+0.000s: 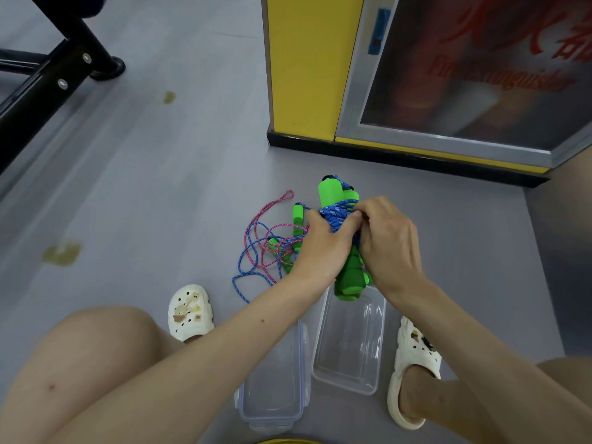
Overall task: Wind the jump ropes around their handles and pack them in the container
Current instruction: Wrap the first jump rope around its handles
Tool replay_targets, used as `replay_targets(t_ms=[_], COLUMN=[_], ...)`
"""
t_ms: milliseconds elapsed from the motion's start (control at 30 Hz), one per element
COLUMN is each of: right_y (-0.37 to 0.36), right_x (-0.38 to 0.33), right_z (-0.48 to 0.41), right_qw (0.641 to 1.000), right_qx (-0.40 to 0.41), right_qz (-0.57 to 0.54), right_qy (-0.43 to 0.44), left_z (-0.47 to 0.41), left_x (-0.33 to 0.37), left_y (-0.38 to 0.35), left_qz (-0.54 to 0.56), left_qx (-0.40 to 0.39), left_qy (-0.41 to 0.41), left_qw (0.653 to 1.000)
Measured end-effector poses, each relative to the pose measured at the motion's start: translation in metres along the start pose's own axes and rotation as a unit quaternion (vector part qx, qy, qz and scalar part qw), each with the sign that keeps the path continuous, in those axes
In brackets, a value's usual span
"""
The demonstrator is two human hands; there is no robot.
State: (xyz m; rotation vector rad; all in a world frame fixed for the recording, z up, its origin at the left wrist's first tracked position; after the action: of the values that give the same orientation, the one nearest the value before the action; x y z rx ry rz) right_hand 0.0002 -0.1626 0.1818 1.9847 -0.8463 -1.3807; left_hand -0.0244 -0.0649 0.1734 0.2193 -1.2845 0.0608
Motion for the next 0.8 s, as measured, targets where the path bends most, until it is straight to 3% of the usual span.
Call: replay_targets(t_ms=[167, 433, 667, 800], right_y=[0.001, 0.005, 0.008, 0.012], right_x=[0.001, -0.006, 0.009, 0.008], right_z=[0.002, -0.001, -0.018, -0.015], right_qw=[1.0, 0.999, 0.966, 0.959], right_qx=[0.017, 0.002, -0.164, -0.175], right_qz=[0.019, -0.042, -0.137, -0.167], right_qy=[-0.015, -0.014, -0.145, -0.144], left_z=[0.0, -0.002, -0.006, -0.006], left_x=[0.002, 0.006, 0.007, 0.008], left_y=[0.0, 0.003, 0.009, 0.015], left_qz=[0.008, 0.019, 0.061, 0.06], left_qx=[-0.016, -0.01, -0.019, -0.048], left_qy=[-0.001, 0.009, 0.035, 0.017], left_qw=[1.0, 1.0, 0.997, 0.997])
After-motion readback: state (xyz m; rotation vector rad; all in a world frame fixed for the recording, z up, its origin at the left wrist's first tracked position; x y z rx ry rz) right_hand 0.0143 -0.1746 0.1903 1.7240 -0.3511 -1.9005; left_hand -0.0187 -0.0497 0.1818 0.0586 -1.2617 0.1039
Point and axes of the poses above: each hand's wrist, its own z-axis away from the middle knuckle, its own y-axis out of the back of the hand, x = y × z, the point moved 3 cm from there along -z, towards the middle knuckle, and after that the axes turned 12 degrees about -y, right-handed, at the moved point
